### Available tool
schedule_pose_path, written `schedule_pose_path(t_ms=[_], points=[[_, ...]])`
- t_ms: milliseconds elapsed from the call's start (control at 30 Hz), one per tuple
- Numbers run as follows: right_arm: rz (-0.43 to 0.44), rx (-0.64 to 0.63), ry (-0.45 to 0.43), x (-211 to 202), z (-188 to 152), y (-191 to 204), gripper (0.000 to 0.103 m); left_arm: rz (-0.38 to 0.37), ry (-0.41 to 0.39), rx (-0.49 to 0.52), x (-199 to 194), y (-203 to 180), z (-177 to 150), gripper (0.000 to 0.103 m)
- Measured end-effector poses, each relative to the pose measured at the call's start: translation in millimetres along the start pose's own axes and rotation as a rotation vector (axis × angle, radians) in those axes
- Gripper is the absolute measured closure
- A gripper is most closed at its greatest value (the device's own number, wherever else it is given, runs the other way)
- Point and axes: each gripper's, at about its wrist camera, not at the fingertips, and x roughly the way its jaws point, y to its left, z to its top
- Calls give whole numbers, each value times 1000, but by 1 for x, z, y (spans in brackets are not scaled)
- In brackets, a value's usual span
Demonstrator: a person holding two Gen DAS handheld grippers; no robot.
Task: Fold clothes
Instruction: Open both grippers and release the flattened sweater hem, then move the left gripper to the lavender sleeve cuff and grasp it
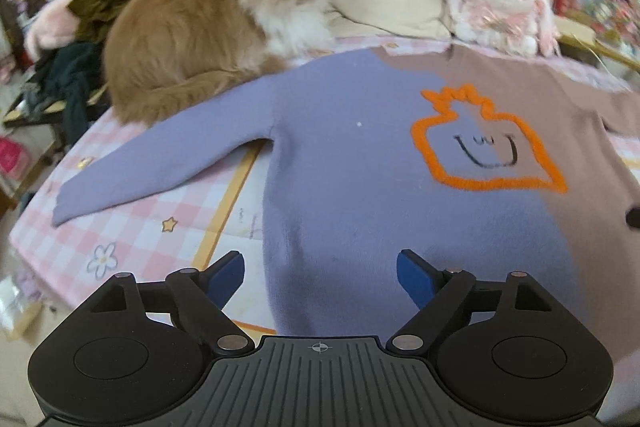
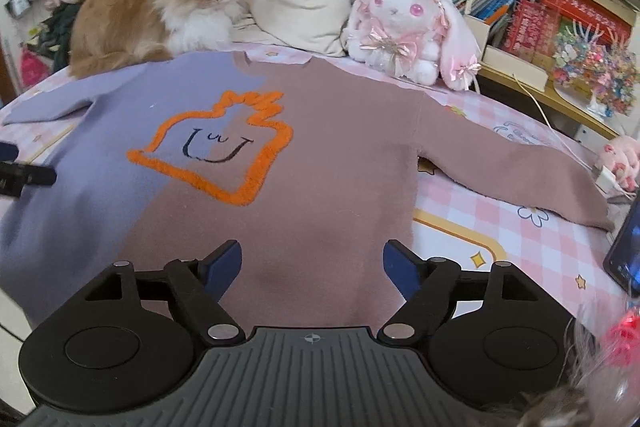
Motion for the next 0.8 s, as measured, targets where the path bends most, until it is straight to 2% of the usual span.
schedule_pose_path(t_ms=[133,267,433,533,667,800], points=[[-49,29,-19,-6,7,26,22,-10,-7,51,7,21,5,17],[-84,40,-6,-5,10,54,22,-100,-46,34,11,52,11,14],[-119,59,-11,-5,11,87,22,-140,-84,62,14,76,11,13],[-133,69,-10,-3,11,106,22,-130,-65,97,20,90,9,13],[-131,62,-13,-2,11,128,22,-42,-38,114,26,116,5,14],[-133,58,-9,-2,12,141,22,-4,-34,-7,29,158,1,14]])
